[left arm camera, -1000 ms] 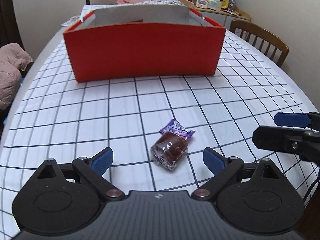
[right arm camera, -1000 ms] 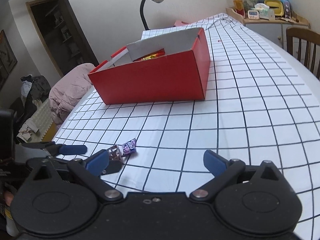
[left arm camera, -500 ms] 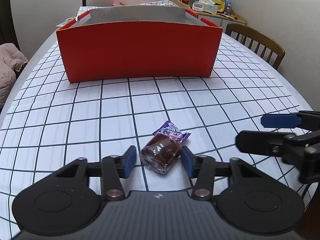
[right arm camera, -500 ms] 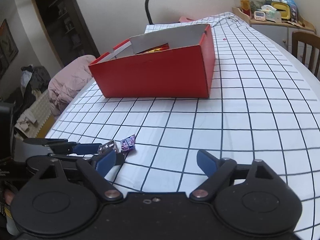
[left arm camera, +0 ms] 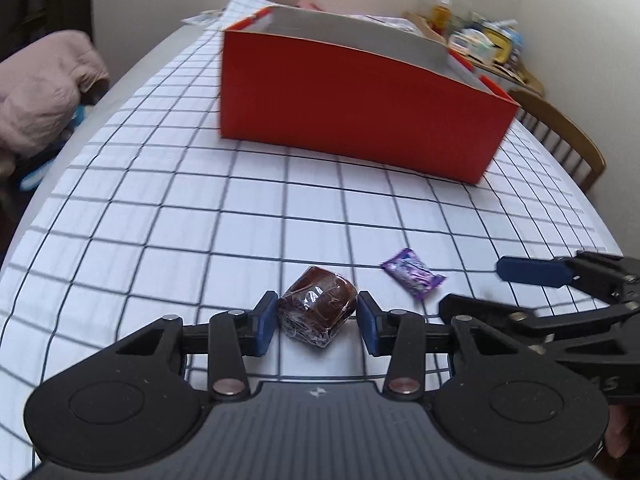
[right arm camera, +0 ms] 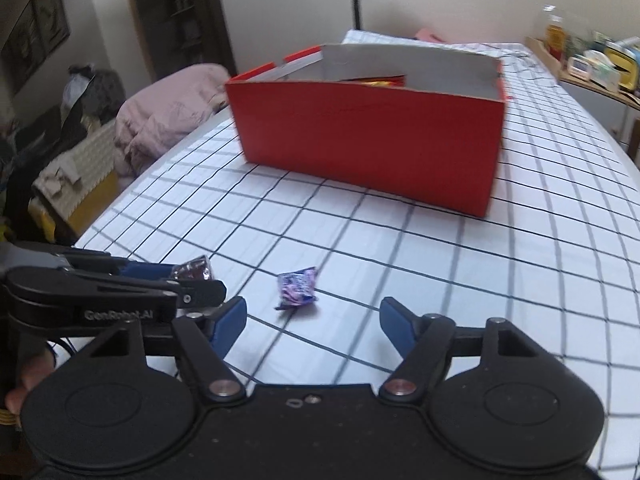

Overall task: Organize snacks
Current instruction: 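Grasp the brown wrapped chocolate with the left gripper while the right grasps the purple candy, then carry the brown chocolate and purple candy over the red box with both grippers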

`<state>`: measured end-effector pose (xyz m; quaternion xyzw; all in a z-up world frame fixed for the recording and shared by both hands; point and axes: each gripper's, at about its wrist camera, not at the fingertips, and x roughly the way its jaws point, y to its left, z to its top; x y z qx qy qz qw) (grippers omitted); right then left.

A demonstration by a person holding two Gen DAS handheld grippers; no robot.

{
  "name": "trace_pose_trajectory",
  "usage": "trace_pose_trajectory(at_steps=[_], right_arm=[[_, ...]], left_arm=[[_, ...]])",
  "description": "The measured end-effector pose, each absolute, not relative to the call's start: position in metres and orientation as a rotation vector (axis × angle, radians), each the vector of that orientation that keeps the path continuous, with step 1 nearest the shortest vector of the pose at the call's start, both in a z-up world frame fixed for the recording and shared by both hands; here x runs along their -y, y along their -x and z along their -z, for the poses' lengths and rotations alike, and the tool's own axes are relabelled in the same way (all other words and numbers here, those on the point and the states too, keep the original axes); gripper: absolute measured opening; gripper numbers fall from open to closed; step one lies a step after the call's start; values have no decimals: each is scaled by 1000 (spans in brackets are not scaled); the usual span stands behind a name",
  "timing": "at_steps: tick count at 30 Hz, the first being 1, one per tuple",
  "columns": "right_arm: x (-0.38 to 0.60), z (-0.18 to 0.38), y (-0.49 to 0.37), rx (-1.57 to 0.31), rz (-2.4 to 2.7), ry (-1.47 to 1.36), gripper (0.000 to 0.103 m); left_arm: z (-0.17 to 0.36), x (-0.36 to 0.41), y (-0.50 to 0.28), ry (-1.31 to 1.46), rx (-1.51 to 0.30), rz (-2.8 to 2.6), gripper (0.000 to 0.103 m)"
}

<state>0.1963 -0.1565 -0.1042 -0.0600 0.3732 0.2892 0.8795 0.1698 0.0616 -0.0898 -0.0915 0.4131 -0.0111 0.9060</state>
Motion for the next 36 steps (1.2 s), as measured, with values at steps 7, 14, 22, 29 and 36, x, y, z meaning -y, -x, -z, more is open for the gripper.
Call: trace_pose_trajectory(at_steps=[7,14,22,29,36], right_arm=[[129,112,-205,-797,-617,223,55],[119,118,-204,-787,-593,280,40],[121,118,-204,-769,-560,261,23],[138,105,-193,-745,-560,172,23],[157,73,-172,-671,-587,111,23]], left_arm=[[89,-75,-162,238,-835,-29,42],[90,-81,-161,263,-836,-38,42],[90,-82,-159,273,-837,-49,42],[85,-78,-155,277,-842,-53,42],[58,-65,-143,245,-792,-44,42]])
